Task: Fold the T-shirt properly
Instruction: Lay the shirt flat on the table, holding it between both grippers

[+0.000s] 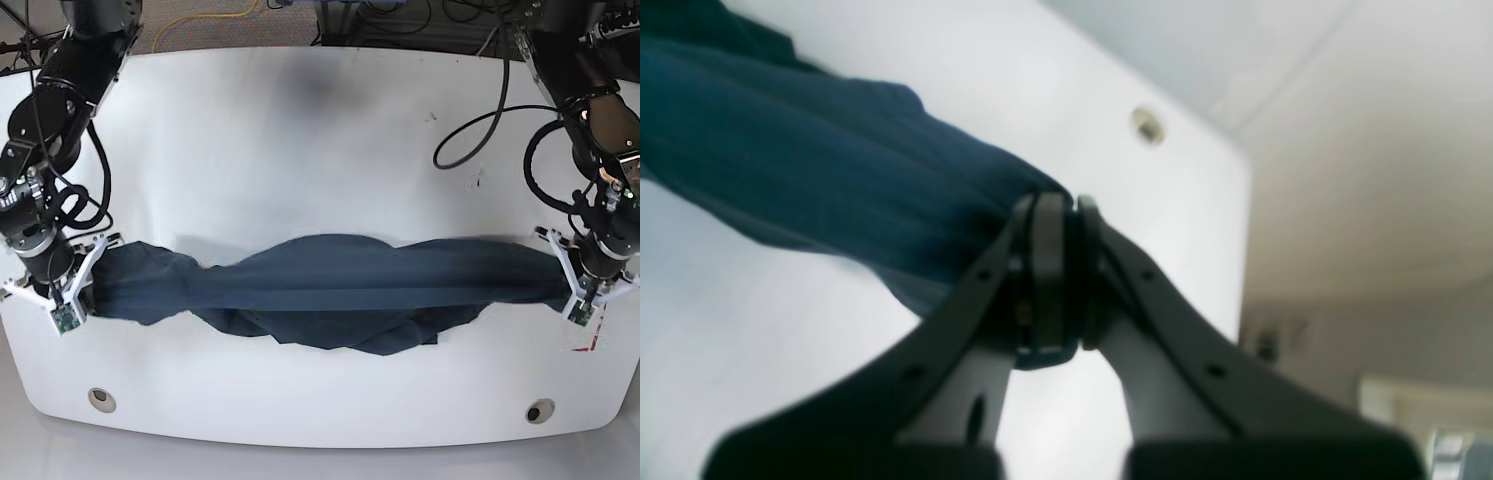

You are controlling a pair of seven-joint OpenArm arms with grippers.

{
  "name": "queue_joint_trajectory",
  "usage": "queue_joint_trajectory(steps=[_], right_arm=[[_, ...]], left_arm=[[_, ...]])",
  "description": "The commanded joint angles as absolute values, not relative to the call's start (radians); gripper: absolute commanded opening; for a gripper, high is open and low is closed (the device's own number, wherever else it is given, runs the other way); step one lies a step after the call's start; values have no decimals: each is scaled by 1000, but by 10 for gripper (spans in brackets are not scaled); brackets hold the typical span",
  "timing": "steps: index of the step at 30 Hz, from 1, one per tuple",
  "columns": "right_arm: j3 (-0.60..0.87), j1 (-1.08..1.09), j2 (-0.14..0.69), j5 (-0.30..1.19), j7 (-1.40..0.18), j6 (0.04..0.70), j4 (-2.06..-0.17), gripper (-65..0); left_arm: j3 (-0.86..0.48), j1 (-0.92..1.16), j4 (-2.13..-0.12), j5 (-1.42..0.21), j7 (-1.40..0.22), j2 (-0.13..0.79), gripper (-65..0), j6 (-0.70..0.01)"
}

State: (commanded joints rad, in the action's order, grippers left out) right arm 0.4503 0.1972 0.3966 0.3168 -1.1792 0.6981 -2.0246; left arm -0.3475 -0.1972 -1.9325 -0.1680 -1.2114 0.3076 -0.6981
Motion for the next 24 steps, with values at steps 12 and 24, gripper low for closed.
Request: queue_joint_trajectory(steps=[12,24], right_arm=[[455,-54,315,317,-1175,698,-2026,-650],[452,-292,211,308,-1058,698,-2023,-650]], left_arm=[[-349,77,-1934,-166,-1211,351,-650,-698],[-348,255,-1925,-165,-1211,378,-650,-698]])
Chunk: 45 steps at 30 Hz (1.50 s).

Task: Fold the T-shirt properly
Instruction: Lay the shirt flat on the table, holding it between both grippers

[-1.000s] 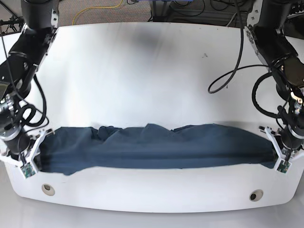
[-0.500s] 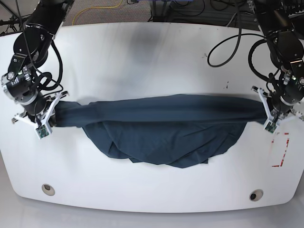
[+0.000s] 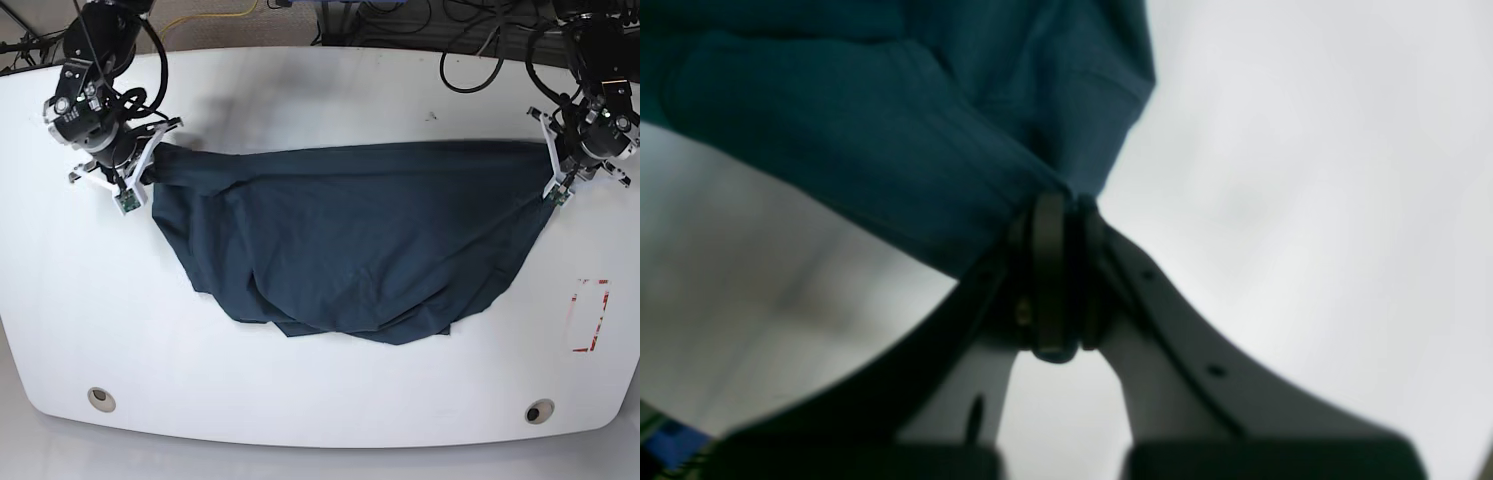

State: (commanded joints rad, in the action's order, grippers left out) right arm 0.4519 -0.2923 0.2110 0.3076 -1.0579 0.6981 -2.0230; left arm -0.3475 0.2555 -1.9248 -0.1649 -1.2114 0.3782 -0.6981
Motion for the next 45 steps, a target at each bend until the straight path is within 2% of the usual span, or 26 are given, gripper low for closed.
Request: queue_joint_trajectory(steps=[12,45], right_arm=[[450,-398,150,308,-1027,698,-2018,-650],[449,-394,148,308,-1027,698,-2018,-650]], left_arm=[[-348,297,-1863,-166,-1211,378,-650,-698],[-349,321,-1859,-170,-1198,377,-650,-698]])
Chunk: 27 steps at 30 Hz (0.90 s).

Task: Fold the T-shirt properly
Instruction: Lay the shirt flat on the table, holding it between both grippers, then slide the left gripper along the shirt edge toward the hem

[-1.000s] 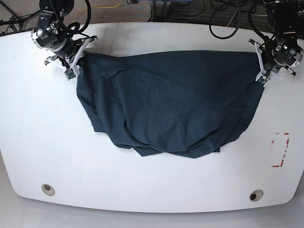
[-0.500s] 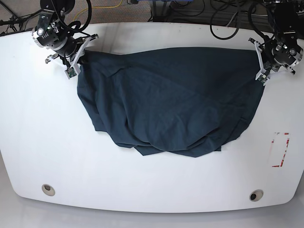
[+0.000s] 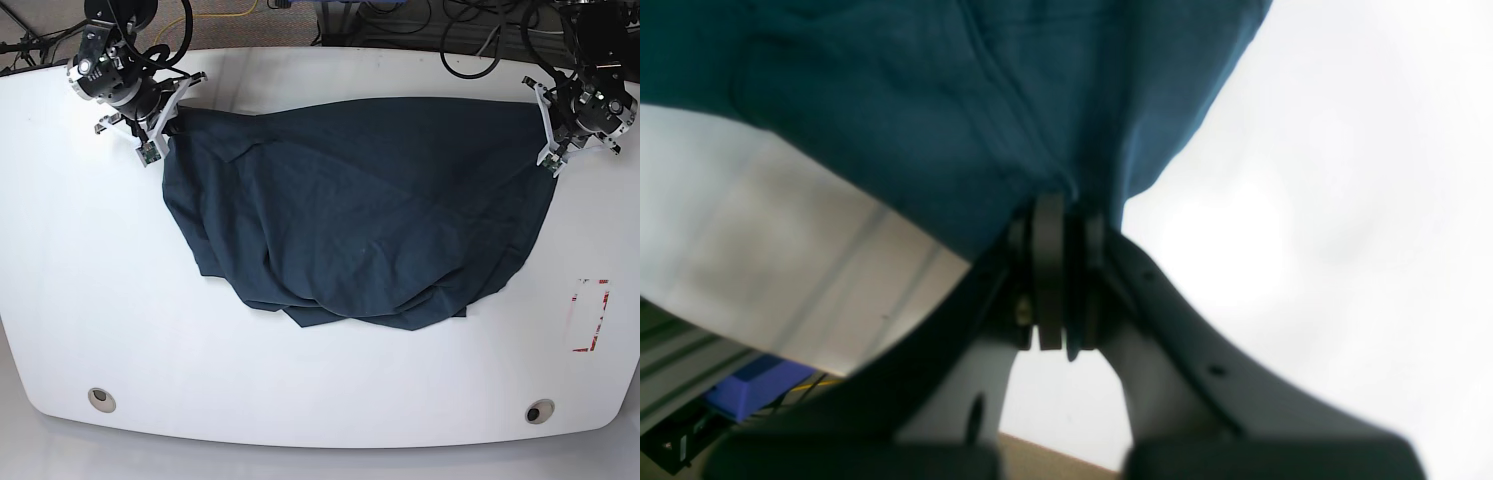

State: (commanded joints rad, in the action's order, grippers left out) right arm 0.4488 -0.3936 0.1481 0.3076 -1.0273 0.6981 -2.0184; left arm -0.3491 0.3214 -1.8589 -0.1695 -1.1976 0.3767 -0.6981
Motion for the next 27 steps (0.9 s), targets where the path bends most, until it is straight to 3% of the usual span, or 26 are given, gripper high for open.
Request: queue_joint_trajectory(steps=[9,19,27], right_arm=[[449,-392,148,308,-1027,698,-2018,-650],[447,-383,148,309,-1027,698,-2017,-650],[447,-375,148,309,-1027,698,-2017,-650]], left_arm=[[-343,321,-1859,-168,-1198,377,-639,-698],[-341,288,-1860,-176,-1199,374,-281,-698],[-349,174,-1857,-252,-1201,344,-258,-698]])
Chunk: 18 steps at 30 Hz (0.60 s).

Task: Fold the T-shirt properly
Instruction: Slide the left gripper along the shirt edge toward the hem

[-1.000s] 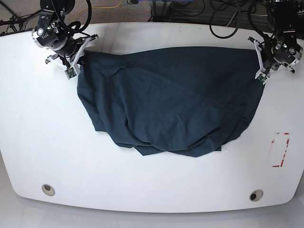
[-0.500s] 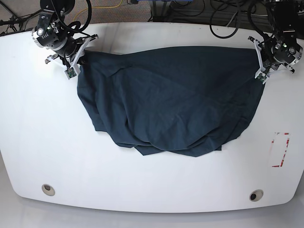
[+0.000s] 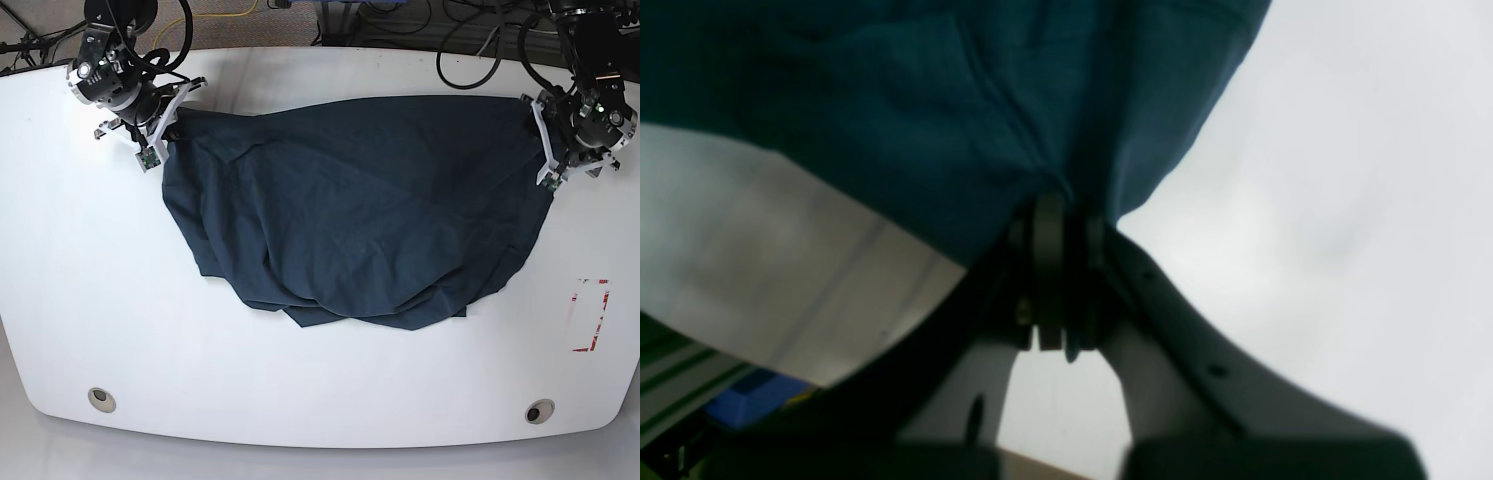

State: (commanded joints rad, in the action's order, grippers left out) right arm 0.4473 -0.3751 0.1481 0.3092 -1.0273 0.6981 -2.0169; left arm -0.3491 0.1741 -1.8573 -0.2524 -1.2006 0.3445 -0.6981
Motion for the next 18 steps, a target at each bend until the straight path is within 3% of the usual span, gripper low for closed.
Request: queue_joint_trajectory(steps=[10,18], right_arm=[[447,-361,148,309,-1027,698,-2017,-650],[447,-344,148,309,-1027,698,-2014,-650]], left_arm=[[-352,1,-1808,-285,-1202,309,-258,-698],[-409,-176,-1593,-285,-1199,298,-257,-698]])
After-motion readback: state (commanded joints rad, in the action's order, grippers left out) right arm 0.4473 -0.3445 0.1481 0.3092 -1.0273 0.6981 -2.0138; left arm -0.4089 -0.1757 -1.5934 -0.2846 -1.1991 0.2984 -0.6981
